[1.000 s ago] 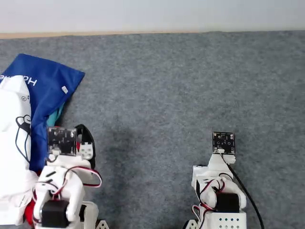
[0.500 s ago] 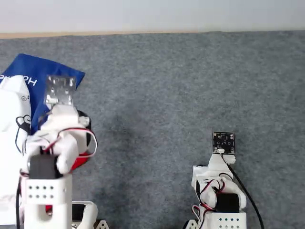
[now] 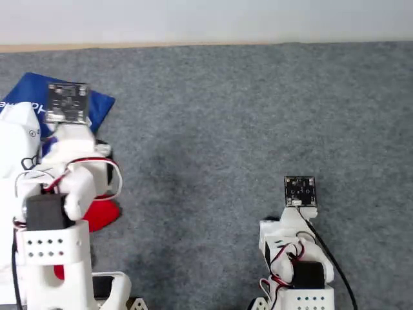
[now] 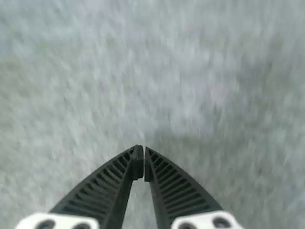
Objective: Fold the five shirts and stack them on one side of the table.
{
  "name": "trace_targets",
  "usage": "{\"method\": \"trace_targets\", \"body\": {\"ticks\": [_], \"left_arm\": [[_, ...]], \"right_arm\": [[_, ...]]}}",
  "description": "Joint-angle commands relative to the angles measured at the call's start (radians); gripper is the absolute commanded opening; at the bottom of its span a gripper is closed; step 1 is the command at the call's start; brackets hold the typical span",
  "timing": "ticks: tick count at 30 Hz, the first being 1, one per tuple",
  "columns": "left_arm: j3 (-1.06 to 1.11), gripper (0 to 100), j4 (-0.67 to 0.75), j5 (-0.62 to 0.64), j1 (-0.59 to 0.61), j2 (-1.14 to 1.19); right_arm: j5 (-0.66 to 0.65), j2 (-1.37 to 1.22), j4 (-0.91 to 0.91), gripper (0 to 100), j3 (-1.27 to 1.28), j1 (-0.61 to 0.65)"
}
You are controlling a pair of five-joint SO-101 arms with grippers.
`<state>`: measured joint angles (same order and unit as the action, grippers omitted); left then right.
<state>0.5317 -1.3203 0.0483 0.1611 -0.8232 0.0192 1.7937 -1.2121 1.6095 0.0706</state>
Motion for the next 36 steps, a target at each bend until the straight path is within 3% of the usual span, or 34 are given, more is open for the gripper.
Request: {"method": "trace_targets", "body": {"ticks": [1, 6, 10, 23, 31, 36], "left_arm": [[-0.036, 1, -0.005, -0.015, 0.130, 0.009], [-0.036, 0, -0.006, -0.190, 0.245, 0.002], [-0.035, 0, -0.008, -0.256, 0.338, 0.009], [-0.028, 1, -0.071, -0.407, 0.628, 0.060], [-0.036, 16, -0.063, -0.439, 0.793, 0.302], [-0.044, 19, -0.008, -0.477, 0.838, 0.361]], "right_arm": [[-0.025, 0.004, 0.079, 1.1, -0.169, -0.042], [-0.044, -0.002, 0.019, 0.9, -0.382, -0.073], [-0.094, -0.093, -0.088, 0.9, -0.535, -0.079], [-0.100, -0.766, -0.390, 0.9, -1.092, -0.074], [-0.106, -0.947, -0.518, 1.2, -1.188, -0.073], [-0.106, -0.972, -0.504, 1.2, -1.181, -0.074]]}}
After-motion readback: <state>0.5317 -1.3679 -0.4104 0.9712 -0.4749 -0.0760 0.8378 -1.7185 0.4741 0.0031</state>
